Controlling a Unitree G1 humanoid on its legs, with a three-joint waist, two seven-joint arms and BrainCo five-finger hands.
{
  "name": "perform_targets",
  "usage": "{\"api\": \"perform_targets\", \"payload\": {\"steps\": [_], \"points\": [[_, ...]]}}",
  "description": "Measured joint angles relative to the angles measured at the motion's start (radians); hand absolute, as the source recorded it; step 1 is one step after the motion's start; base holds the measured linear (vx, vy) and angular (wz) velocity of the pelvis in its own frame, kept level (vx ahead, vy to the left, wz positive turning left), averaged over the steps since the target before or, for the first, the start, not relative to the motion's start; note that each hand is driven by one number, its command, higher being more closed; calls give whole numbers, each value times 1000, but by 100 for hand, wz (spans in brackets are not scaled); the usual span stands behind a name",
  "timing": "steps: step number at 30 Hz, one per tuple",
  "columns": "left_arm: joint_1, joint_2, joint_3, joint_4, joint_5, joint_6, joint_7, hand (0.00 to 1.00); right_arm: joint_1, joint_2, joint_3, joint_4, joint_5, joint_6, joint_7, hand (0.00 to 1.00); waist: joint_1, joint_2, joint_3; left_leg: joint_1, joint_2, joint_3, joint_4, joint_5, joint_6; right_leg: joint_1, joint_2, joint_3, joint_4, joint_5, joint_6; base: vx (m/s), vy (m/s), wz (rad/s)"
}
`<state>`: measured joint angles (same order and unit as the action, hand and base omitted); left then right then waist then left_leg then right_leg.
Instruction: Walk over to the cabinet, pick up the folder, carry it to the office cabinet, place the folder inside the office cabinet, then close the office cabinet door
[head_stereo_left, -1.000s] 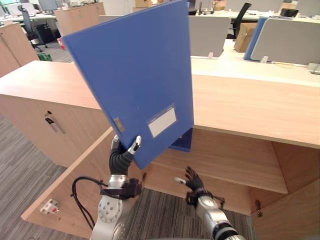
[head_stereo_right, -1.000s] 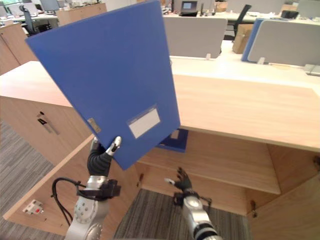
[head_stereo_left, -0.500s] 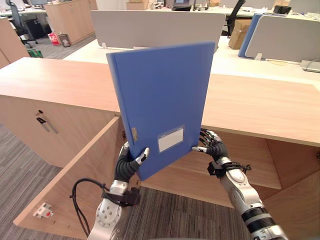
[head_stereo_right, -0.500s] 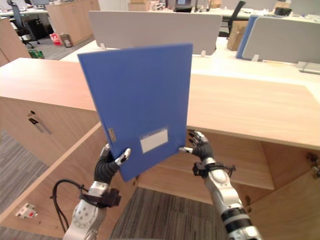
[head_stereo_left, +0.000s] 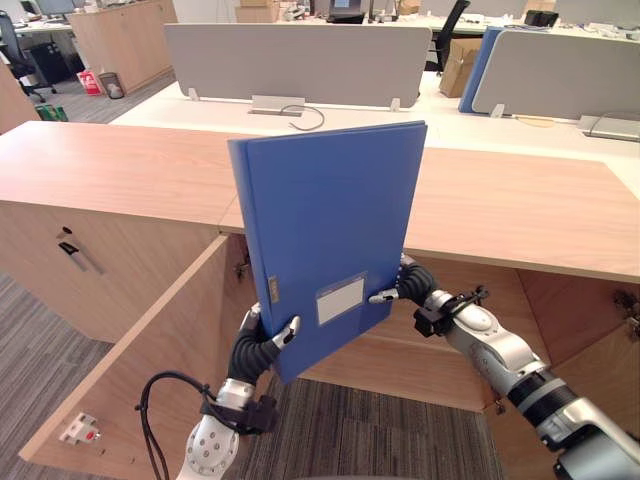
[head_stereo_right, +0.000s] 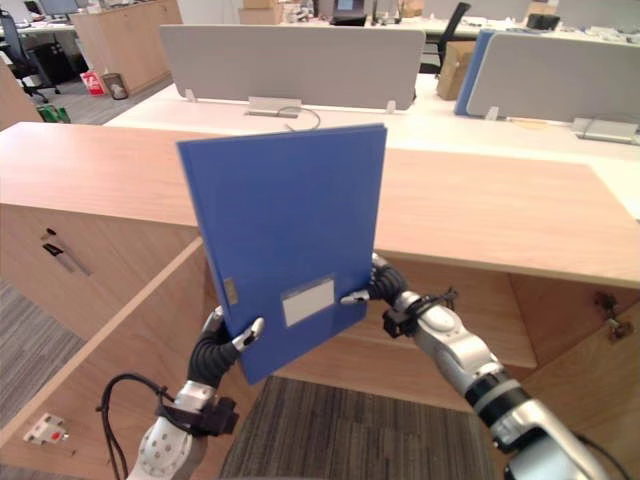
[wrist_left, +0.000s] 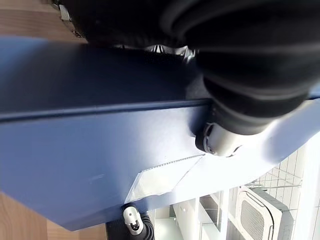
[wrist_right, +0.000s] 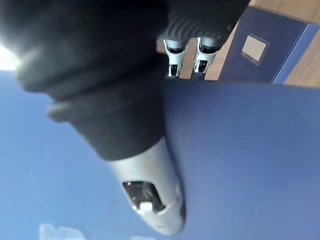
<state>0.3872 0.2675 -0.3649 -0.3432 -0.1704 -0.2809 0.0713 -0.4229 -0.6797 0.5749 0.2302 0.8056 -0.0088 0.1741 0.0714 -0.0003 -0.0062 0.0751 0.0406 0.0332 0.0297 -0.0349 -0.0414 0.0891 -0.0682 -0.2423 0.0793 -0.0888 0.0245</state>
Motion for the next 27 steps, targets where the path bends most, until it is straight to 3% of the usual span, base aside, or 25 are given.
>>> {"api": "perform_targets", "payload": {"steps": [4, 9, 10, 20, 21, 24, 27], "points": [[-1, 0, -1, 0, -16, -17, 1, 100, -68, 0, 6, -25, 44, -5, 40, 0, 4, 0, -17, -4, 0, -1, 5, 0, 0, -1, 0, 0, 0, 1, -2, -45, 17, 1], [0, 4, -6, 0, -49, -34, 12, 100, -117, -2, 13, -35, 125, -13, 36, 0, 18, 1, -25, -4, 0, -2, 5, 4, 2, -1, 0, 0, 0, 3, -4, -35, 16, 1], [0, 12, -7, 0, -53, -37, 15, 100, -123, -2, 20, -35, 158, -13, 29, 100, 21, 2, -26, -5, 0, -2, 5, 5, 2, -1, 0, 0, 0, 4, -5, 0, 0, 0], [60, 61, -7, 2, -65, -62, 43, 100, -135, -10, 102, -41, 278, -12, 18, 100, 30, 10, -32, -4, 0, -2, 3, 7, 1, -1, 1, 0, -2, 8, -7, 0, 0, 0], [67, 65, -7, 2, -64, -62, 43, 0, -135, -11, 107, -41, 278, -12, 18, 100, 29, 10, -34, -4, 0, -2, 3, 7, 1, -2, 1, 0, -2, 8, -7, 0, 0, 0], [84, 103, -24, 30, -59, -60, 33, 0, -170, -41, 149, -44, 262, -12, 34, 100, 25, 15, -37, -4, 0, 0, 3, 7, 0, -4, 1, 5, -2, 11, -8, 0, 0, -3], [95, 136, -91, 95, -57, -22, -19, 0, -219, -107, 167, -123, 116, -14, 68, 100, 25, 19, -38, -5, 0, 10, 1, 7, 0, -13, 1, 18, -2, 13, -8, -2, 4, -12]]}}
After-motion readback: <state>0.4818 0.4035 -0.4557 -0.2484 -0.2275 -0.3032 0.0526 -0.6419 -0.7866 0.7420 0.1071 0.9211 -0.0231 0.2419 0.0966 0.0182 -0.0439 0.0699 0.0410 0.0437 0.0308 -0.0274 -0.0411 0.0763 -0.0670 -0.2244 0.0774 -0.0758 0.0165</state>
